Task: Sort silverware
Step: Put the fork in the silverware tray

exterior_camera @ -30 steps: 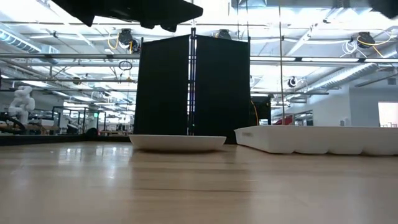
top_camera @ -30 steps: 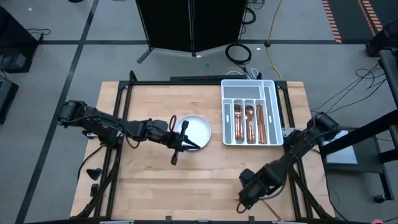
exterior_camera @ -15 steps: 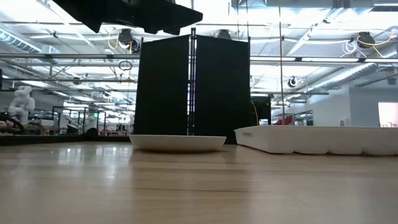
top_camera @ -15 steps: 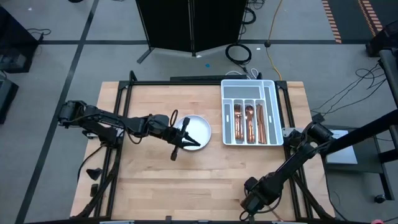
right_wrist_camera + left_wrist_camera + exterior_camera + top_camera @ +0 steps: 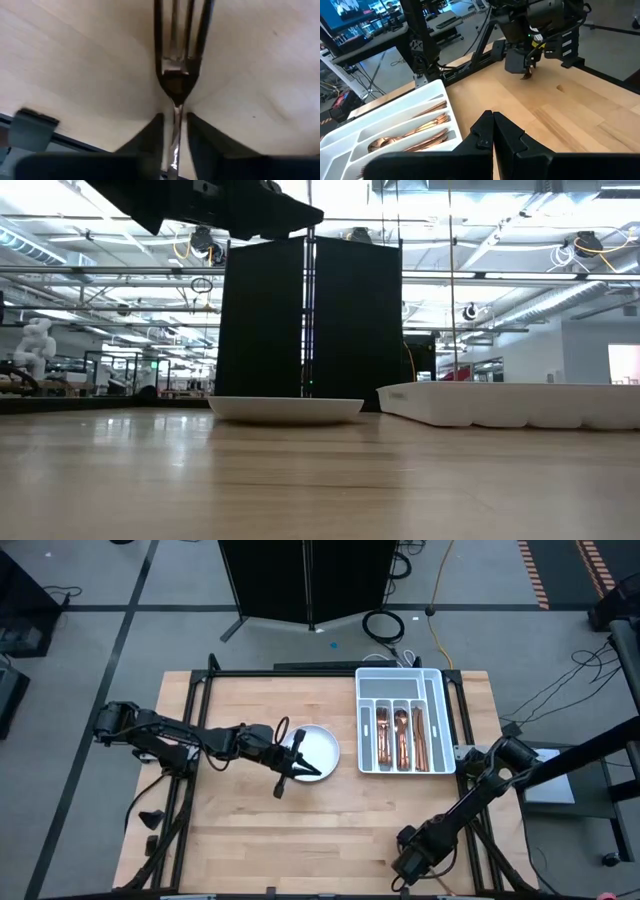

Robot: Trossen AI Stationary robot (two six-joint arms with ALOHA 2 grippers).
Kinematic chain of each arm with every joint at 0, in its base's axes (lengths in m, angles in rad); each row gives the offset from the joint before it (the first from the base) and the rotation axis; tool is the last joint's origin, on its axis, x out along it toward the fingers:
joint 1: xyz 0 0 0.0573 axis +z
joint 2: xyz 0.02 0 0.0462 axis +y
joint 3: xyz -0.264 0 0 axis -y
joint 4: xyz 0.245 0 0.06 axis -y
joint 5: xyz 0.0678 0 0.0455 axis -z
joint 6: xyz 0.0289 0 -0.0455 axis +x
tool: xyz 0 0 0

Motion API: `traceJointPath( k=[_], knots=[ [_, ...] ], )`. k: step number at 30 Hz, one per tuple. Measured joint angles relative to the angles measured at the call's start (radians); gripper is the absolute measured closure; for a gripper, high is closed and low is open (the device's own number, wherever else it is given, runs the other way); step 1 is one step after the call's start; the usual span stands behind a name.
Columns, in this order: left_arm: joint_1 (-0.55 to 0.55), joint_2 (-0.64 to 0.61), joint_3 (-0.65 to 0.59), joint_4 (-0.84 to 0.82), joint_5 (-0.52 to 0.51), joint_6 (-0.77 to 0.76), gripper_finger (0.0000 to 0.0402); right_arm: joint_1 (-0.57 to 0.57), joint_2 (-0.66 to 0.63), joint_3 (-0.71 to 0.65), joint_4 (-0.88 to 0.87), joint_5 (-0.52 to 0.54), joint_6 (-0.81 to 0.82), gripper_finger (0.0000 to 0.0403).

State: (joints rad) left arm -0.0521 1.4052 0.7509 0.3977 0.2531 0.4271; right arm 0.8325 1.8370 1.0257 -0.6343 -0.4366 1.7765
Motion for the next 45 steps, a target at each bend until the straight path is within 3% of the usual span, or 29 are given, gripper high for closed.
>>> traceJointPath(
  k=[4, 9, 11, 16, 22, 30, 37, 45],
  knots=[
    [0.007, 0.0, 0.0, -0.012, 0.0, 0.006, 0.0402, -0.007, -0.001, -0.001, -0.016, -0.001, -0.017, 0.0388],
    [0.028, 0.0, 0.001, -0.046, -0.001, 0.006, 0.0401, -0.025, -0.013, -0.002, -0.026, 0.063, -0.038, 0.0397],
    [0.037, 0.0, 0.001, -0.078, -0.001, 0.006, 0.0401, -0.044, -0.029, -0.002, -0.03, 0.137, -0.056, 0.0398],
    [0.066, 0.0, 0.001, -0.161, -0.025, 0.007, 0.0402, -0.139, -0.106, -0.004, -0.053, 0.473, -0.161, 0.0401],
    [0.088, 0.0, 0.001, -0.214, -0.035, -0.013, 0.0401, -0.347, -0.234, -0.004, -0.21, 0.664, -0.199, 0.0402],
    [0.087, 0.0, 0.001, -0.262, -0.035, -0.028, 0.0401, -0.689, -0.369, -0.004, -0.267, 0.612, -0.39, 0.0402],
    [0.087, 0.0, 0.001, -0.239, -0.02, -0.027, 0.0402, -1.02, -0.37, -0.004, -0.277, 0.497, -0.653, 0.0403],
    [0.085, 0.0, 0.0, -0.259, 0.0, -0.024, 0.0401, -1.224, -0.329, -0.004, -0.248, 0.412, -0.8, 0.0403]
  ],
)
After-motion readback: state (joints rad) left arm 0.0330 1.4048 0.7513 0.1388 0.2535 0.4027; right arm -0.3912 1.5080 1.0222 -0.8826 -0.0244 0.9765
